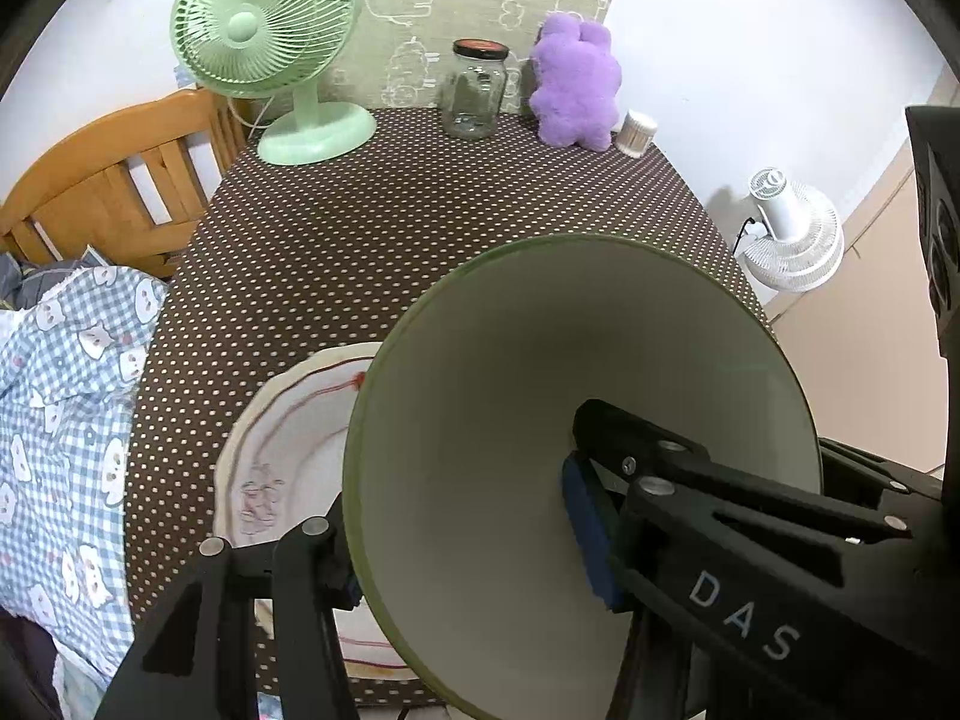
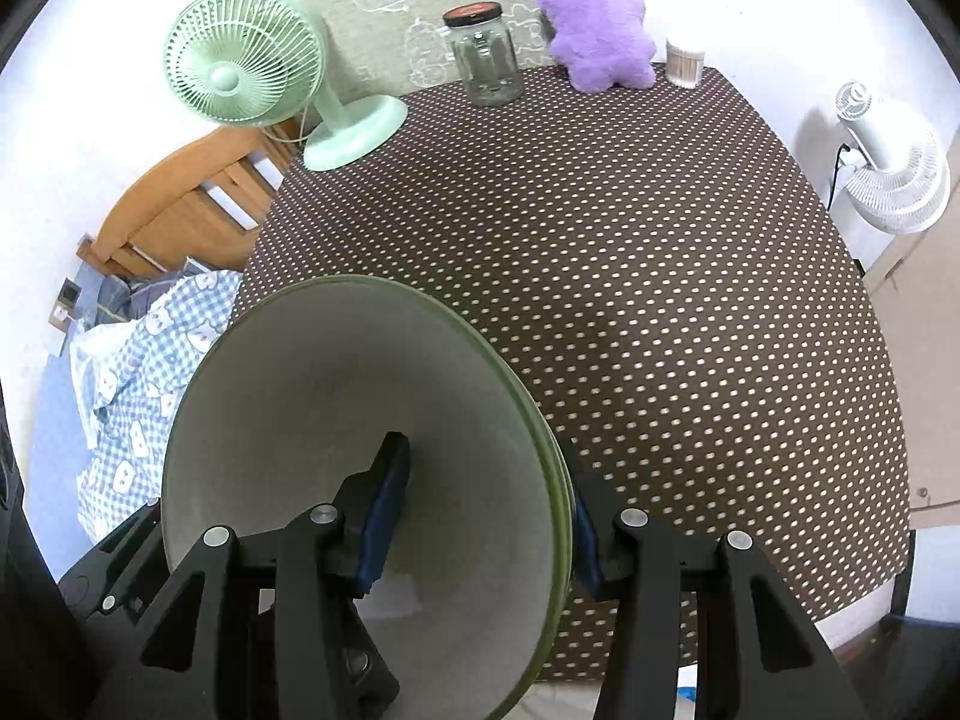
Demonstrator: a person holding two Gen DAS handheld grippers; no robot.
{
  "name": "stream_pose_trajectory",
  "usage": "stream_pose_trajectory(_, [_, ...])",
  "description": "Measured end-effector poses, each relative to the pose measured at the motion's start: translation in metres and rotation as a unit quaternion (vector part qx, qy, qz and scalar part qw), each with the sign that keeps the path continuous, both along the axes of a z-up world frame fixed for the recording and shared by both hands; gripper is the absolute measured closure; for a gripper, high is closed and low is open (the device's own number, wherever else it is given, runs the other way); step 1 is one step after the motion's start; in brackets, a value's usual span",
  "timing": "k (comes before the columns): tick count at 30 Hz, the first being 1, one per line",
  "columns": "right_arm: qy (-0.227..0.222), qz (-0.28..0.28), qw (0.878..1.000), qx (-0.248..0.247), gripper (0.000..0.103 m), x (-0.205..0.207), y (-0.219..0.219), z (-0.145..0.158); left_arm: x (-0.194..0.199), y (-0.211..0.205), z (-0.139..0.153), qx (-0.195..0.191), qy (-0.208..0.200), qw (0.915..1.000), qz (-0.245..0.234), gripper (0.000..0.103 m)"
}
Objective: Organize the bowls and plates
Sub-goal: 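Carry the bowl stack with both grippers over the red-pattern plates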
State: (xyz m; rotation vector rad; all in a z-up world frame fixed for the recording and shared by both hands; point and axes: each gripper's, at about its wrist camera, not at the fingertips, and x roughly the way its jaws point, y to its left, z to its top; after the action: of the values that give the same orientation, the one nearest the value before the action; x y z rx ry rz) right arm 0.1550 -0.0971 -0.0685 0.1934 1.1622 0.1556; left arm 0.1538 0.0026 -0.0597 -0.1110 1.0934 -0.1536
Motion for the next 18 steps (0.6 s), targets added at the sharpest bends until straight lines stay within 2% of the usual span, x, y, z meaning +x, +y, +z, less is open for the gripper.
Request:
stream_pose_trajectory(9, [0.003,-0.001,1.000,0.000,0.052,0.002,0.042,-0.008,-0.001,0.040,-0.008,-0.006,0.012,0.9999,0.003,0.049])
stream_pose_trajectory(18, [0.029,0.001,1.000,-0.002,0.052,0.014,0.073,-0.026,0.005,0.067,-0.026,-0.011,0.036,0.9993,0.005,0.049])
